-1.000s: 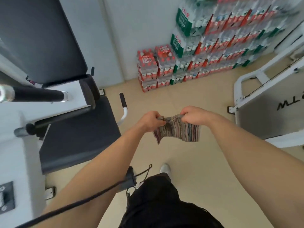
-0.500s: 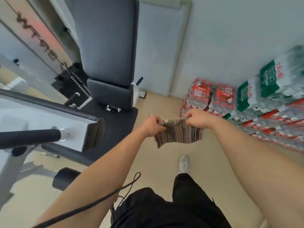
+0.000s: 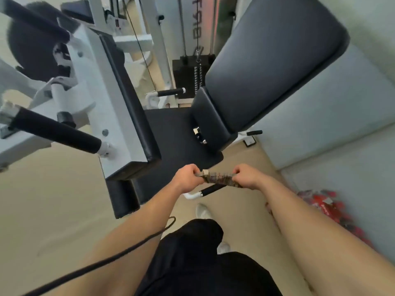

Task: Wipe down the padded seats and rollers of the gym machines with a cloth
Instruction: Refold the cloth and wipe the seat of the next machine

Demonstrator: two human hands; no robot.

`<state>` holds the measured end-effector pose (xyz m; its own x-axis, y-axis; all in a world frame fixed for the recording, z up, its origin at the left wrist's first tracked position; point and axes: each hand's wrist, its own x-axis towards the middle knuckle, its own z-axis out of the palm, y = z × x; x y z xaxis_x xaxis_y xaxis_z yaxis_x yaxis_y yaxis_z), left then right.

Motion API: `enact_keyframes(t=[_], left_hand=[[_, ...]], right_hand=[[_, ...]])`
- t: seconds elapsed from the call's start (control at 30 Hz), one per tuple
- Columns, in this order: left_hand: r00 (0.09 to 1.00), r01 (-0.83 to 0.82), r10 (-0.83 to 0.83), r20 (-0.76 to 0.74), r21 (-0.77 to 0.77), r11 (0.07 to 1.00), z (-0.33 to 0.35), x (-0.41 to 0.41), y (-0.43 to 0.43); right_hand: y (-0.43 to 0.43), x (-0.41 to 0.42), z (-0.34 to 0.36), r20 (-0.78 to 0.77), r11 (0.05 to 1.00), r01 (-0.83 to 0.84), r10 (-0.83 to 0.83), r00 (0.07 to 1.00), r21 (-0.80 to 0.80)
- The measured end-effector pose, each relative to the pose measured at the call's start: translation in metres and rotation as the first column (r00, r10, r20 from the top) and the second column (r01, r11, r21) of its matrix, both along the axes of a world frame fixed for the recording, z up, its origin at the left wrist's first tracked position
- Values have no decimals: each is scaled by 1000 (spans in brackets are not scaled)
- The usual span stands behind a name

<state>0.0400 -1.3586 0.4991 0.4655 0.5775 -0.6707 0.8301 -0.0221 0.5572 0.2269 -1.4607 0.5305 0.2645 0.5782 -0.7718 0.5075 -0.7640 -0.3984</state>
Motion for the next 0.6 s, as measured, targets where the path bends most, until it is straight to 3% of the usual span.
enact_keyframes(t=[0.2, 0.33, 0.47, 0.6], left_hand=[[981, -192, 193, 22, -48, 980, -30, 6, 30], [923, -383, 380, 60, 51, 922, -34, 25, 53], [751, -658, 639, 168, 111, 745, -35, 44, 98], [468, -884, 814, 343, 195, 425, -30, 62, 156]], right_hand=[[77, 10, -24, 18, 982, -188, 188, 982, 6], [132, 26, -31, 50, 962, -270, 268, 962, 32], [199, 49, -32, 67, 947, -258, 249, 966, 190], [268, 61, -36, 102, 865, -168, 136, 985, 473]])
